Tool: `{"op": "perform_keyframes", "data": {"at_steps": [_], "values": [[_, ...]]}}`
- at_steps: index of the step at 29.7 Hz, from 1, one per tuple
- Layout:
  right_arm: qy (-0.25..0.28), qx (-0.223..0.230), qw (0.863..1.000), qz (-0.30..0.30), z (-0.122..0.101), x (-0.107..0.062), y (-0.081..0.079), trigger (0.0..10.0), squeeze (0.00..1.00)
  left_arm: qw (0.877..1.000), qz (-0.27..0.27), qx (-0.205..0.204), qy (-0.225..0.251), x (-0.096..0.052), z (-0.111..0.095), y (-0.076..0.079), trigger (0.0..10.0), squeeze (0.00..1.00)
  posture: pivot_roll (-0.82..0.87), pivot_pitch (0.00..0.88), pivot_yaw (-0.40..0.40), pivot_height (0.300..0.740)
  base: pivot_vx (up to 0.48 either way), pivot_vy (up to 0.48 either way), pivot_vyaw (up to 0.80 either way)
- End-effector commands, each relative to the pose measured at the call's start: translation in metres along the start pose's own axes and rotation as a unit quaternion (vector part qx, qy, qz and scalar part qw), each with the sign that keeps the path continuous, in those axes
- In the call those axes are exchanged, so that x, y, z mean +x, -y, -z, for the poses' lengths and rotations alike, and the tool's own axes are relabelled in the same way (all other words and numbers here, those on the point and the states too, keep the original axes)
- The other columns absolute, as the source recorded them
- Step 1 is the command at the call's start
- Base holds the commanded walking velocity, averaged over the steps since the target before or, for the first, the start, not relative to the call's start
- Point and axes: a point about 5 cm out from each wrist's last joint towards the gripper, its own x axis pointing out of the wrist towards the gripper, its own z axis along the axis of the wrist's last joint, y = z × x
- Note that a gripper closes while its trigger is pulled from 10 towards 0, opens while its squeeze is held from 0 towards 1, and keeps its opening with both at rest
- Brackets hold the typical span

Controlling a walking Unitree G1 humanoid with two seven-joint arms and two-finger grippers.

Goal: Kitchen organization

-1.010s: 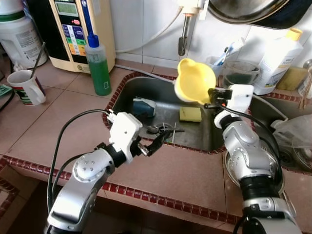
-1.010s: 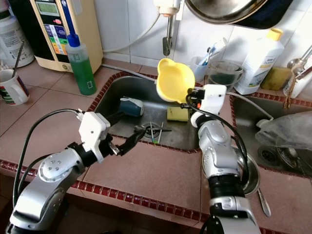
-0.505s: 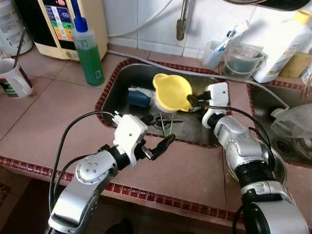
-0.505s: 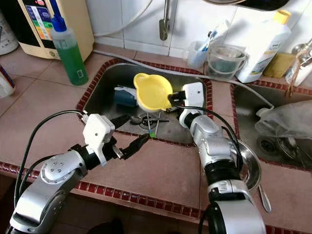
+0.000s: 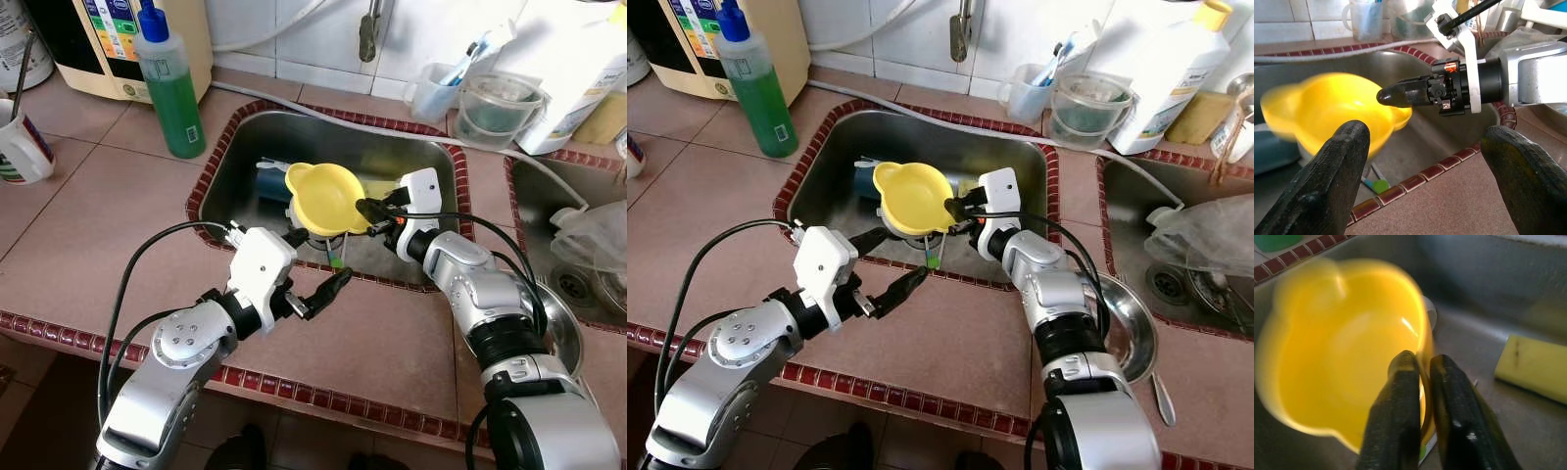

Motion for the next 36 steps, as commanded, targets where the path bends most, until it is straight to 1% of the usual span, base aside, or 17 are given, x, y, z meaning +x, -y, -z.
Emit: {"op": "perform_keyframes", "data": {"at_steps": [1,5,16,18,19,21,23,25,27,28,30,31,32,34,35,36], "values": [[0.006,0.01,1.0,-0.005,-0.004,0.0,0.001,10.0,1.0,1.0,0.007,0.01,0.007,0.0,-0.006,0.003,10.0,0.0,-0.04,0.246,-0.06,0.74,0.0,0.0,0.0],[0.012,0.022,1.0,-0.008,-0.004,0.0,0.001,10.0,1.0,1.0,0.009,0.011,0.006,0.0,-0.006,0.003,10.0,0.0,-0.04,0.247,-0.058,0.74,0.0,0.0,0.0],[0.04,0.021,0.999,-0.009,-0.016,0.001,0.002,10.0,1.0,1.0,0.01,0.017,0.007,0.003,-0.007,0.0,10.0,0.0,-0.04,0.229,-0.051,0.74,0.0,0.0,0.0],[0.064,0.021,0.998,-0.002,-0.024,0.001,0.002,10.0,1.0,1.0,0.005,0.022,0.011,0.005,-0.008,-0.004,10.0,0.0,-0.04,0.212,-0.05,0.74,0.0,0.0,0.0],[0.086,0.018,0.996,0.004,-0.032,0.001,0.002,10.0,1.0,1.0,-0.007,0.027,0.014,0.006,-0.009,-0.008,10.0,0.0,-0.04,0.202,-0.049,0.74,0.0,0.0,0.0],[0.093,0.017,0.996,0.006,-0.034,0.001,0.002,10.0,1.0,0.999,-0.012,0.027,0.014,0.007,-0.008,-0.01,10.0,0.0,-0.04,0.192,-0.049,0.74,0.0,0.0,0.0],[0.127,0.01,0.992,0.014,-0.043,-0.001,0.002,10.0,1.0,0.999,-0.041,0.03,0.017,0.009,-0.009,-0.02,10.0,0.0,-0.04,0.176,-0.049,0.74,0.0,0.0,0.0],[0.139,0.005,0.99,0.021,-0.047,-0.002,0.001,10.0,1.0,0.998,-0.056,0.03,0.021,0.01,-0.01,-0.025,10.0,0.0,-0.04,0.159,-0.048,0.74,0.0,0.0,0.0],[0.173,0.003,0.984,0.037,-0.054,-0.005,-0.001,10.0,1.0,0.994,-0.099,0.021,0.033,0.013,-0.013,-0.038,10.0,0.0,-0.04,0.119,-0.046,0.74,0.0,0.0,0.0],[0.174,0.002,0.984,0.039,-0.055,-0.005,-0.001,10.0,1.0,0.994,-0.102,0.02,0.033,0.014,-0.013,-0.04,10.0,0.0,-0.04,0.119,-0.046,0.74,0.0,0.0,0.0],[0.192,-0.003,0.979,0.063,-0.057,-0.007,-0.001,10.0,1.0,0.989,-0.14,0.011,0.041,0.015,-0.013,-0.05,10.0,0.0,-0.05,0.09,-0.044,0.74,0.0,0.0,0.0],[0.193,-0.004,0.979,0.066,-0.057,-0.007,-0.001,10.0,1.0,0.989,-0.144,0.013,0.041,0.015,-0.012,-0.051,10.0,0.0,-0.05,0.09,-0.044,0.74,0.0,0.0,0.0],[0.204,-0.019,0.975,0.084,-0.056,-0.01,-0.001,10.0,1.0,0.984,-0.17,-0.002,0.046,0.016,-0.01,-0.057,10.0,0.0,-0.06,0.074,-0.039,0.74,0.0,0.0,0.0],[0.218,-0.028,0.97,0.102,-0.055,-0.012,-0.002,10.0,1.0,0.98,-0.193,-0.017,0.051,0.016,-0.008,-0.064,10.0,0.0,-0.06,0.067,-0.037,0.74,0.0,0.0,0.0],[0.223,-0.03,0.968,0.109,-0.055,-0.013,-0.002,10.0,1.0,0.978,-0.199,-0.019,0.052,0.016,-0.006,-0.065,10.0,0.0,-0.06,0.064,-0.037,0.74,0.0,0.0,0.0],[0.225,-0.02,0.966,0.125,-0.052,-0.014,-0.003,10.0,1.0,0.974,-0.219,-0.026,0.049,0.016,-0.002,-0.069,10.0,0.0,-0.07,0.054,-0.035,0.74,0.0,0.0,0.0]]}}
